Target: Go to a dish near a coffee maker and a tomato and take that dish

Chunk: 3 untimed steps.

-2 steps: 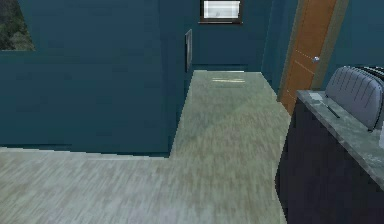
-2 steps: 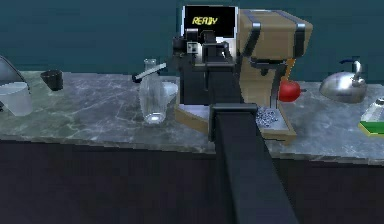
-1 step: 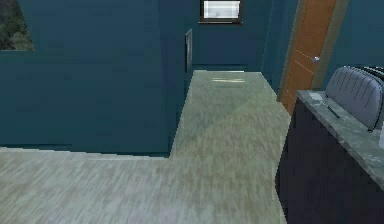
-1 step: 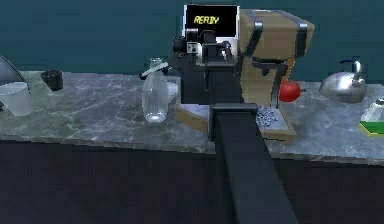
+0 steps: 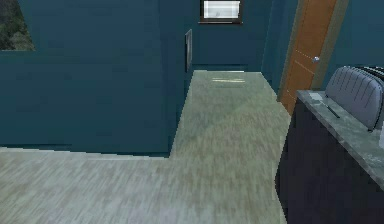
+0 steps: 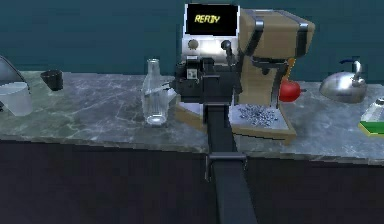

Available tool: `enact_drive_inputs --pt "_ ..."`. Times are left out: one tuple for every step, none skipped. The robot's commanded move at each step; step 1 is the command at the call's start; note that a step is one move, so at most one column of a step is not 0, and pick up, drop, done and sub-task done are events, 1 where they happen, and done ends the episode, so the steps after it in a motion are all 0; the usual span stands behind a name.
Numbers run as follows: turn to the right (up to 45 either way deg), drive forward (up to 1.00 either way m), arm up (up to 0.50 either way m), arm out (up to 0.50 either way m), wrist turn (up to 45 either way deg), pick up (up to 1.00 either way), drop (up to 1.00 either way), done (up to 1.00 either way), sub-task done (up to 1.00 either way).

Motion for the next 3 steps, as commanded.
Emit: enact_drive_inputs --pt "0.0 0.00 0.00 0.00 0.0 1.00 0.00 0.00 0.00" --pt "0.0 0.00 0.08 0.00 0.0 0.00 0.00 0.00 0.00" --pt "0.0 0.00 0.00 0.00 0.0 0.00 0.00 1.00 0.00"
